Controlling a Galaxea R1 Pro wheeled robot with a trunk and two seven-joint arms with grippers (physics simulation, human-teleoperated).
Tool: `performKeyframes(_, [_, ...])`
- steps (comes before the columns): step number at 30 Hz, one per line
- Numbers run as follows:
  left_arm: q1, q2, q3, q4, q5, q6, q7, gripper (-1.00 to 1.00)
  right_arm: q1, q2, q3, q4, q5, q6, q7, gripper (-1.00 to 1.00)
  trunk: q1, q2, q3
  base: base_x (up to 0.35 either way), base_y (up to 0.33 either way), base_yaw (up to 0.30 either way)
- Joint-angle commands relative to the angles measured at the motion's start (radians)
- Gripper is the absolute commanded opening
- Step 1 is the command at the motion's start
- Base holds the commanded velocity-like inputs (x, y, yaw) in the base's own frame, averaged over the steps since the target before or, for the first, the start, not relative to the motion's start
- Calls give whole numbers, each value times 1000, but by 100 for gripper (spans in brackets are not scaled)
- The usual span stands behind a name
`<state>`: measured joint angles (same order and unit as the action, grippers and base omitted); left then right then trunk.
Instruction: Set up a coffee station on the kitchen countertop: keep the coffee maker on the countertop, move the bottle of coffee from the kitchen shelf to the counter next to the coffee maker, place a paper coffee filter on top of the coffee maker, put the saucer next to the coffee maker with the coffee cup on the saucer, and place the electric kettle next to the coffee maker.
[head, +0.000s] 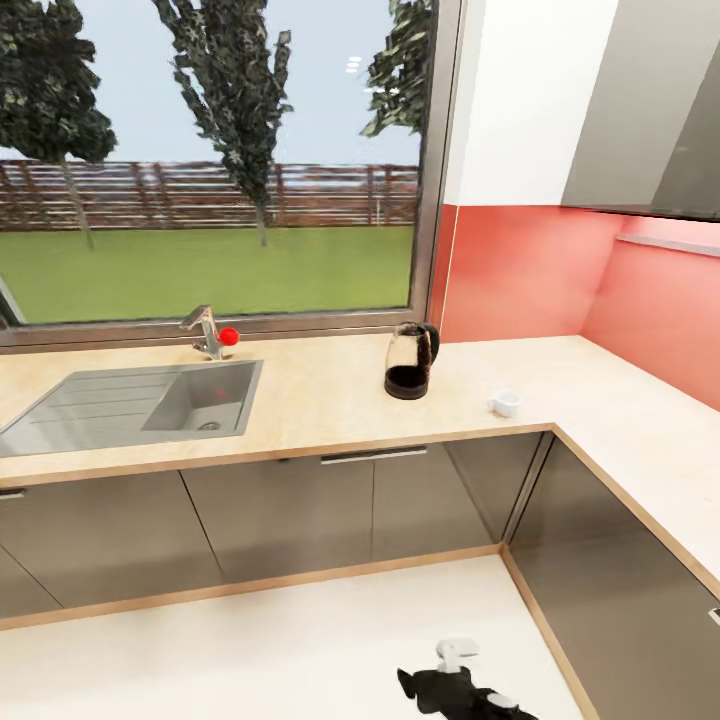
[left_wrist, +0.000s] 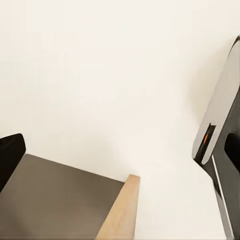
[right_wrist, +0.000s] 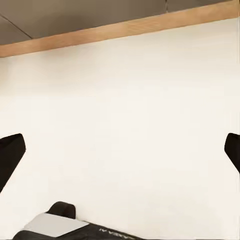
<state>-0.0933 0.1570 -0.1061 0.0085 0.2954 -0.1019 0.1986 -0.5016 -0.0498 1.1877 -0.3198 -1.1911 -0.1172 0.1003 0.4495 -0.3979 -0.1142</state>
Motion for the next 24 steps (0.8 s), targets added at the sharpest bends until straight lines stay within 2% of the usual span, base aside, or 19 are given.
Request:
performKeyframes(1, [-1, 0, -9, 1, 8, -2, 2, 100, -12, -1, 7, -7, -11, -7, 3, 100, 1, -2, -2, 0, 0, 0])
performKeyframes(8, [9, 5, -9, 3, -18, 0, 2, 100, -158, -1, 3, -34, -13, -21, 2, 100, 1, -2, -2, 0, 0, 0])
performKeyframes(13, [10, 11, -8, 1, -22, 0, 3, 100, -288, -6, 1, -36, -14, -22, 2, 100, 1, -2, -2, 0, 0, 0])
performKeyframes(17, [10, 12, -8, -1, -22, -1, 2, 100, -369, -8, -11, -36, -16, -21, 2, 100, 1, -2, -2, 0, 0, 0])
performKeyframes(19, [10, 12, -9, -3, -23, -2, 2, 100, -402, -9, -39, -36, -16, -21, 2, 100, 1, -2, -2, 0, 0, 0])
performKeyframes(22, [10, 10, -10, -4, -24, -2, 0, 100, -450, -17, -130, -37, -16, -19, 4, 100, 1, -2, -2, 0, 0, 0])
performKeyframes(24, [10, 10, -12, -4, -25, -3, 0, 100, -466, -24, -169, -39, -15, -18, 5, 100, 1, -2, -2, 0, 0, 0])
